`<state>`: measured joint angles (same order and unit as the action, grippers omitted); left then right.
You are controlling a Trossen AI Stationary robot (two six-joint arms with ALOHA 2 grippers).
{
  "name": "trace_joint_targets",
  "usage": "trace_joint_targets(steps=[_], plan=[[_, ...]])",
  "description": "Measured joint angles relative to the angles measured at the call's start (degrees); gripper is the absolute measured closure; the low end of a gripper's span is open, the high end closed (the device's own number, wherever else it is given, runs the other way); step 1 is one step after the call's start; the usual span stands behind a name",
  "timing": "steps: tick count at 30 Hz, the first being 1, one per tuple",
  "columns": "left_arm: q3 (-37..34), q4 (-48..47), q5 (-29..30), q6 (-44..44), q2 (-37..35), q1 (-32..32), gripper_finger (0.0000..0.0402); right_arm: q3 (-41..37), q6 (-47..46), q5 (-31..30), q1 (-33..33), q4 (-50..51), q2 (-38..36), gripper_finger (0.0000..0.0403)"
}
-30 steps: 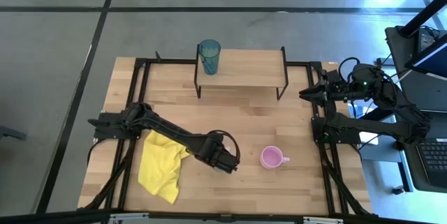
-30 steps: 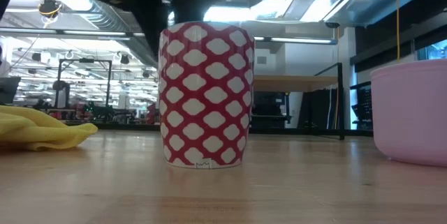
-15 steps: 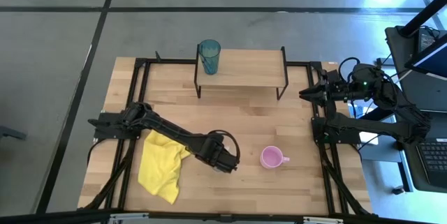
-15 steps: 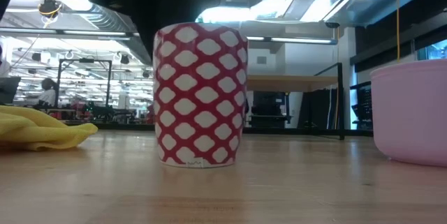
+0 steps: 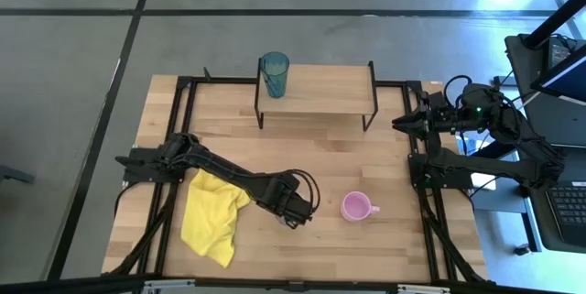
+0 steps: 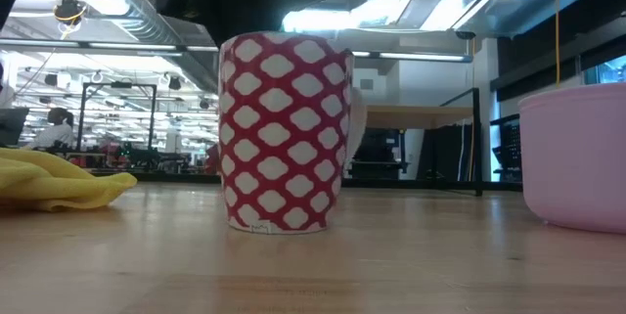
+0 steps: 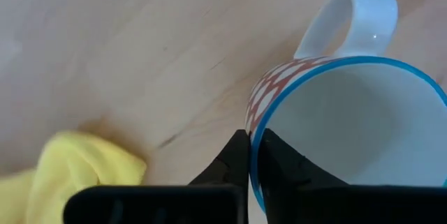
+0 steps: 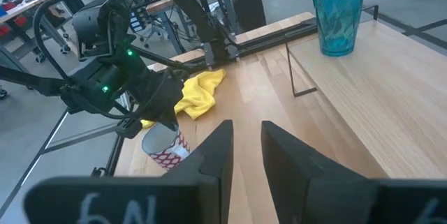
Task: Stack small to large cups/mugs on shelf
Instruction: Put the red cup on the shelf
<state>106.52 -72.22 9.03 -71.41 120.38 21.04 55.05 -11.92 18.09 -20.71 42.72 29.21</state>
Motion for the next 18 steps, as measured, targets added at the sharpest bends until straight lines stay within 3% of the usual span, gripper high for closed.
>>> trace_joint_targets(steps=[6, 11, 18], plan=[[0.04, 2.78, 0.8, 21.06, 0.01, -0.55, 0.0393, 0.0, -2.79, 0.0, -0.01, 0.0, 0.0, 0.0326], [0.11, 3.94, -0.21, 43.51, 0.02, -2.37, 0.0393, 0.0, -7.47, 0.04, 0.0, 0.0, 0.02, 0.0326], [0.09, 6.92, -4.49, 71.2, 0.09, -5.85, 0.0393, 0.0, -15.96, 3.48, 0.0, -0.02, 0.02, 0.0326]])
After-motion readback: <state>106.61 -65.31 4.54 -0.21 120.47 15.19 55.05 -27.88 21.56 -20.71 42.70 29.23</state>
